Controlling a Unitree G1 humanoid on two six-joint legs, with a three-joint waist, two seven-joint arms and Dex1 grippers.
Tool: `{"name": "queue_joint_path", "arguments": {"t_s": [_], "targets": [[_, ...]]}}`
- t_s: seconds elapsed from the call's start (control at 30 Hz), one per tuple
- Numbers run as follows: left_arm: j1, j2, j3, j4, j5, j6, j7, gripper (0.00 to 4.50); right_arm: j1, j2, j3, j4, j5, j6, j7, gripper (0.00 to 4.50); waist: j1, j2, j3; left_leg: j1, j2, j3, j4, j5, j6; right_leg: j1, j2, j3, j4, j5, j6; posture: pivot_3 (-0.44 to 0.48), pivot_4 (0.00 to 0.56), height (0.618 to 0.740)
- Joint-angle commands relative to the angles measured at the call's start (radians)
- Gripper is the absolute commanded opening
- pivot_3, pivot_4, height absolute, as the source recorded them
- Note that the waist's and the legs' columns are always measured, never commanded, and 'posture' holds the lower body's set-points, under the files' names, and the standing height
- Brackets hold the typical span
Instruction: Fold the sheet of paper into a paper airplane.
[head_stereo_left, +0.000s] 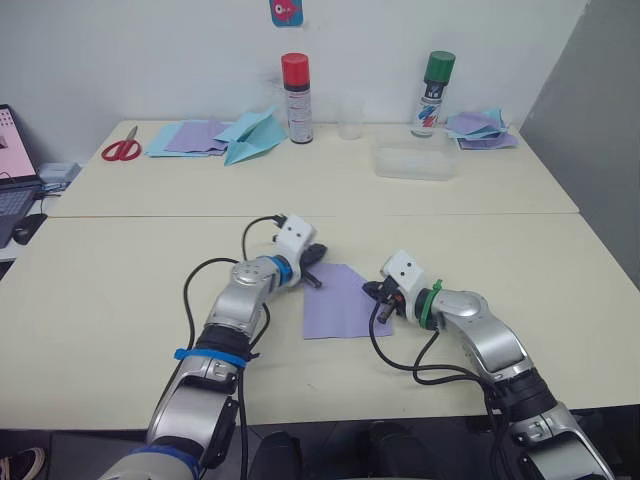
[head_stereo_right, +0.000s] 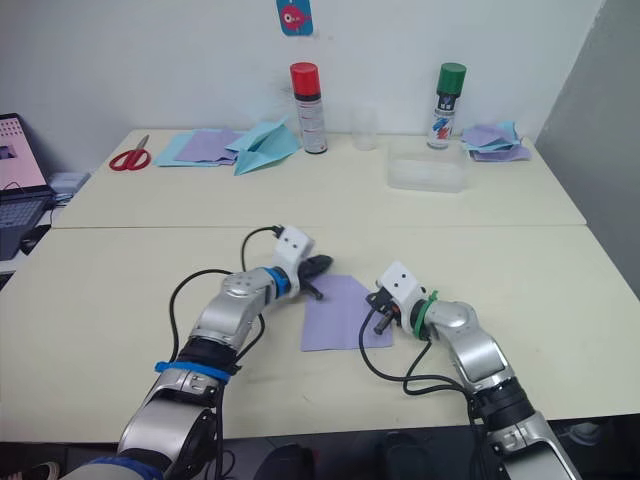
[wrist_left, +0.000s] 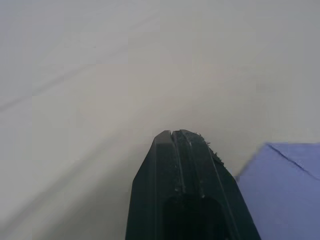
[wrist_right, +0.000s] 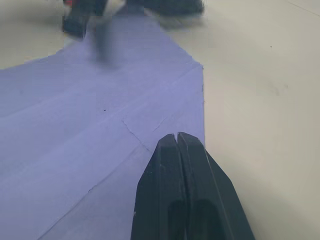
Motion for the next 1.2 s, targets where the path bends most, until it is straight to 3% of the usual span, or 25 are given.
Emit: {"name": "queue_joint_path", "arguments": {"t_s": [0.03,0.2,0.37,0.53,0.83,0.93,1.1,1.2], "targets": [[0.031,0.054,0.084,-0.174,-0.070,0.028,-0.001,0.00,-0.004,0.022,0.049,0.071,-0.028,-0.005,0.001,0.04,-0.004,0.000,0.000,0.000,0.000,0.000,0.000,0.000,0.000,0.000,0.000,0.001,0.000,0.000,0.000,0.000,0.150,0.740],[0.149,0.117,0.133,-0.353,-0.152,0.142,-0.032,0.00,-0.025,0.041,0.054,0.111,-0.037,-0.027,0.004,0.04,-0.008,0.000,0.000,0.001,0.001,0.000,-0.001,0.000,0.000,0.000,-0.001,0.001,0.000,0.000,0.000,0.000,0.150,0.740],[0.305,0.129,0.122,-0.550,-0.293,0.317,-0.098,1.37,-0.033,0.052,0.053,0.130,-0.044,-0.039,0.010,0.00,-0.007,0.000,0.000,0.001,0.000,0.000,0.000,0.000,0.000,0.000,-0.003,0.001,0.000,0.000,0.000,0.000,0.150,0.740],[0.341,0.104,0.074,-0.543,-0.262,0.322,-0.054,2.95,-0.036,0.051,0.052,0.139,-0.044,-0.041,0.022,0.00,-0.006,0.000,0.000,0.002,0.000,0.000,0.000,0.000,0.000,0.001,-0.003,0.001,0.000,0.001,-0.001,0.000,0.150,0.740],[0.293,0.101,-0.052,-0.457,-0.157,0.212,-0.063,2.95,-0.040,0.055,0.051,0.136,-0.046,-0.032,0.021,0.00,-0.007,0.000,0.000,0.002,0.000,0.000,0.000,0.000,0.000,0.000,-0.003,0.001,0.000,0.000,-0.001,0.000,0.150,0.740],[0.293,0.105,-0.063,-0.472,-0.135,0.170,-0.058,2.41,-0.041,0.057,0.049,0.130,-0.044,-0.021,0.019,0.00,-0.007,0.000,0.000,0.002,0.000,0.000,-0.001,0.000,0.000,0.000,-0.002,0.002,0.000,0.000,-0.001,0.000,0.150,0.740],[0.312,0.124,-0.108,-0.511,-0.096,0.133,-0.072,0.81,-0.034,0.054,0.046,0.119,-0.042,-0.010,0.019,0.00,-0.007,0.000,0.000,0.001,0.000,0.000,-0.001,0.000,0.000,0.000,-0.003,0.002,0.000,0.000,-0.001,0.000,0.150,0.740],[0.305,0.169,-0.182,-0.494,0.015,0.047,-0.074,0.01,-0.032,0.054,0.046,0.113,-0.042,-0.004,0.019,0.00,-0.007,0.000,0.000,0.001,0.000,0.000,-0.001,0.000,0.000,0.000,-0.003,0.002,0.000,0.000,-0.001,0.000,0.150,0.740]]}}
